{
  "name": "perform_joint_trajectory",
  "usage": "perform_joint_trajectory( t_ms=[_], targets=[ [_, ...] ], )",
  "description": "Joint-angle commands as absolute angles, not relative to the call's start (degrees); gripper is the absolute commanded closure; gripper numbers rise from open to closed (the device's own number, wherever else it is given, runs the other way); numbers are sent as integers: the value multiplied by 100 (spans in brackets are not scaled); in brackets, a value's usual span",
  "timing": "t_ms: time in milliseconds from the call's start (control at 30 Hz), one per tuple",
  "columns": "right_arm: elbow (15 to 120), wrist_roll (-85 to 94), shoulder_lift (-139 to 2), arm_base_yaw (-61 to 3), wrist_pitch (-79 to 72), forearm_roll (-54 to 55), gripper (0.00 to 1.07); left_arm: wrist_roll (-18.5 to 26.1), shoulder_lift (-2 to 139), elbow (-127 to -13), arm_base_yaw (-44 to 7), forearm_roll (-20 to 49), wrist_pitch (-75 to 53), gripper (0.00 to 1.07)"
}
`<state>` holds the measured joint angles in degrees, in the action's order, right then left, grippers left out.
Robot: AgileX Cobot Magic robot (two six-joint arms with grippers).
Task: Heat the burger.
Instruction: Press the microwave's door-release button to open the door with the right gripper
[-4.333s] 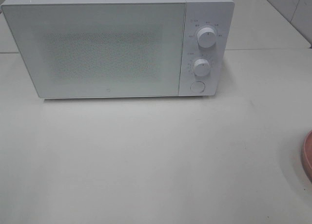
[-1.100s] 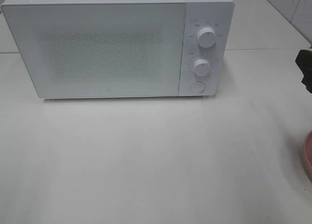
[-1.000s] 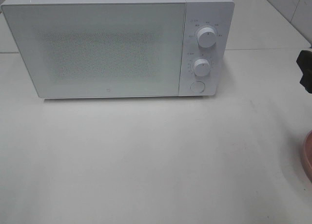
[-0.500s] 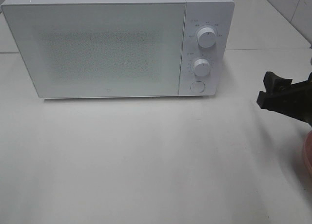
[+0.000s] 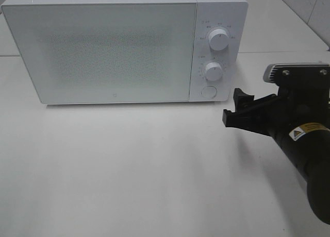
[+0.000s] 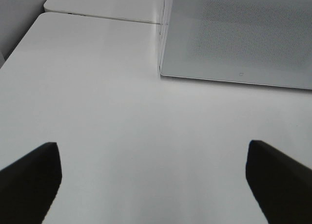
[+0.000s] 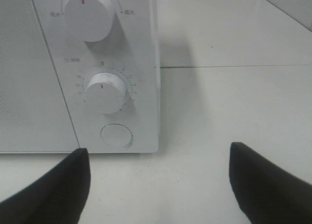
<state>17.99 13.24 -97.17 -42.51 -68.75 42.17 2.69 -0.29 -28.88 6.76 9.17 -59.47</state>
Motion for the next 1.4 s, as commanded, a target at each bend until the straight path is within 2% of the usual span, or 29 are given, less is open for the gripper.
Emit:
perform_joint_trajectory(
  t_ms=[33, 500, 667, 833, 867, 900, 933, 967, 1033, 1067, 1100, 1167, 1267, 1333, 1400],
  targets=[
    [2108, 1541, -9947, -4503, -7196, 4326, 34, 269, -69, -2882, 710, 922, -5907, 9],
    [2418, 1295, -10273, -4607, -7128, 4526, 34, 269, -69, -2882, 710, 922, -5907, 9],
    [2418, 258, -10290, -4607, -7042, 4526, 39, 269, -69, -2882, 710, 922, -5907, 9],
    [2418, -1564, -10290, -4607, -6990, 4526, 52, 269, -69, -2882, 710, 922, -5907, 9],
    [2418, -1564, -10290, -4607, -6990, 4526, 52, 269, -69, -2882, 710, 922, -5907, 9],
    [2418, -2286, -10290, -4607, -6990, 4526, 58, 269, -69, -2882, 710, 922, -5907, 9],
    [2418, -2286, -10290, -4607, -6990, 4526, 58, 269, -69, -2882, 710, 922, -5907, 9],
    [2418, -2934, -10290, -4607, -6990, 4526, 64, 269, -69, -2882, 710, 922, -5907, 9],
    [2418, -3260, -10290, -4607, -6990, 4526, 67, 269, -69, -2882, 710, 922, -5907, 9],
    [2418, -3816, -10290, -4607, -6990, 4526, 74, 269, -69, -2882, 710, 922, -5907, 9],
    [2418, -3816, -10290, -4607, -6990, 4526, 74, 269, -69, -2882, 710, 922, -5907, 9],
    [2418, -4853, -10290, -4607, -6990, 4521, 83, 269, -69, -2882, 710, 922, -5907, 9],
    [2418, -5477, -10290, -4607, -6990, 4521, 89, 269, -69, -2882, 710, 922, -5907, 9],
    [2418, -6388, -10290, -4607, -6744, 4532, 99, 269, -69, -2882, 710, 922, -5907, 9],
    [2418, -6560, -10290, -4607, -6641, 4555, 102, 269, -69, -2882, 710, 922, -5907, 9]
  ],
)
